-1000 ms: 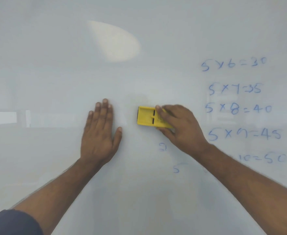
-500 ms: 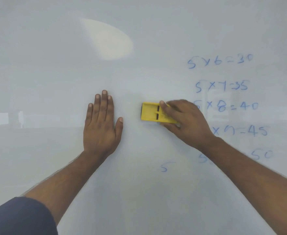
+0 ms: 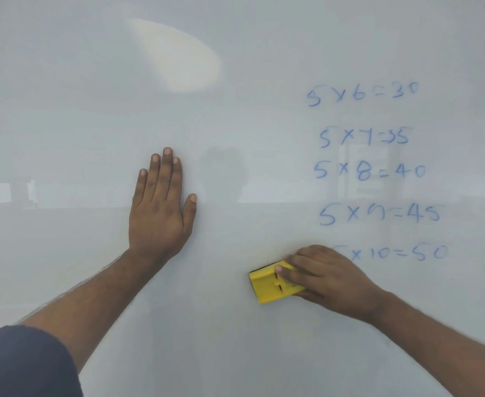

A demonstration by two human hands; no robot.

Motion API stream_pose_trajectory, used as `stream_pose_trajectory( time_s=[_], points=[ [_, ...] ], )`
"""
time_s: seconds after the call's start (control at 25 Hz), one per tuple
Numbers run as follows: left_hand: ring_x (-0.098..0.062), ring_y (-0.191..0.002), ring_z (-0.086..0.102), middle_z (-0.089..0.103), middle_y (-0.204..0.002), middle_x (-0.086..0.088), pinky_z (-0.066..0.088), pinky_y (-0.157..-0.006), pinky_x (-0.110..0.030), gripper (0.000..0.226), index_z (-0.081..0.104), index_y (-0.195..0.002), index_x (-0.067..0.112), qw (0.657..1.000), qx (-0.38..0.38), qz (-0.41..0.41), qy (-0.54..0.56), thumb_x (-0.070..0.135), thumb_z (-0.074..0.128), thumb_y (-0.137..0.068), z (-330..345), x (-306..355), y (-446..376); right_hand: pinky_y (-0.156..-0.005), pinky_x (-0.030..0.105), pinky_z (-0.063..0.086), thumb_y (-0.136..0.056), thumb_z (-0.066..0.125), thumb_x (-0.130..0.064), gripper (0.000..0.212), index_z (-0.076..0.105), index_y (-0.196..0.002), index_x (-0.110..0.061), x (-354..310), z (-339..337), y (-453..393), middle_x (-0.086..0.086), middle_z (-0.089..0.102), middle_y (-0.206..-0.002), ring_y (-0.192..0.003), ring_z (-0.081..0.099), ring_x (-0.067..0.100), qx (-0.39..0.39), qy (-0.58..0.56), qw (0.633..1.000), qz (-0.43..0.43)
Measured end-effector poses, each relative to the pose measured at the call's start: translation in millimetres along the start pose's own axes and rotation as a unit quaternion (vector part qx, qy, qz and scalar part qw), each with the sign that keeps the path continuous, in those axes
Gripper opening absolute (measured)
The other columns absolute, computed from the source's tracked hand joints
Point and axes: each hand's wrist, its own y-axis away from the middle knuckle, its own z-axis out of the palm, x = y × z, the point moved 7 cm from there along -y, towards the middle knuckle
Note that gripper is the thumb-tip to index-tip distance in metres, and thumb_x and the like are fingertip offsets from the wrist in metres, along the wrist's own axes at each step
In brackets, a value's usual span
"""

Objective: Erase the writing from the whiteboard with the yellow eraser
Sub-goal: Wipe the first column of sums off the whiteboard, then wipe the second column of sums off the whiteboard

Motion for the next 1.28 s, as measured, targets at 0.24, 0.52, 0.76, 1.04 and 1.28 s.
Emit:
stream_pose_trajectory(
  time_s=[0.24,0.52,0.76,1.04,1.28],
  points=[
    [-0.025,-0.158,0.007,0.013,-0.17,-0.011,0.008,-0.129,-0.043,0.064,0.016,-0.161,0.007,1.0,0.022,-0.003,-0.003,0.036,0.031,-0.106,1,2,4,-0.089,0.043,0.049,-0.092,0.063,-0.038,0.048,0.056,-0.134,-0.015,43,-25,-35,0.01,0.066,-0.118,-0.102,0.062,0.034,0.076,0.011,0.987,0.142],
    [-0.027,-0.158,0.009,0.013,-0.17,-0.012,0.011,-0.128,-0.046,0.064,0.017,-0.16,0.006,1.0,0.014,-0.011,-0.007,0.035,0.031,-0.106,2,1,5,-0.083,0.041,0.048,-0.094,0.061,-0.033,0.044,0.056,-0.133,-0.015,-12,8,-23,0.009,0.065,-0.117,-0.095,0.061,0.032,0.06,-0.022,0.992,0.106],
    [-0.02,-0.159,-0.004,-0.002,-0.172,-0.004,0.001,-0.129,-0.039,0.068,0.005,-0.162,0.011,0.999,-0.051,0.013,0.005,0.042,0.027,-0.106,1,-5,8,-0.088,0.036,0.049,-0.098,0.054,-0.029,0.034,0.058,-0.13,-0.019,5,-9,-4,0.005,0.066,-0.116,-0.098,0.062,0.028,-0.018,0.021,0.999,-0.046],
    [-0.024,-0.159,-0.003,0.0,-0.171,-0.009,0.007,-0.129,-0.046,0.067,0.007,-0.162,0.007,0.999,-0.05,-0.003,0.004,0.038,0.027,-0.106,4,3,10,-0.08,0.037,0.05,-0.089,0.065,-0.028,0.042,0.059,-0.128,-0.015,-33,18,-45,0.007,0.067,-0.11,-0.089,0.061,0.029,0.089,-0.034,0.991,0.094],
    [-0.023,-0.159,0.003,0.003,-0.171,-0.008,0.007,-0.129,-0.04,0.071,0.007,-0.162,0.008,0.996,-0.068,0.047,-0.027,0.046,0.028,-0.105,-4,-7,12,-0.083,0.035,0.05,-0.096,0.057,-0.029,0.036,0.056,-0.131,-0.021,-42,17,-15,0.001,0.065,-0.112,-0.09,0.06,0.025,-0.002,-0.014,1.0,-0.012]
  ],
)
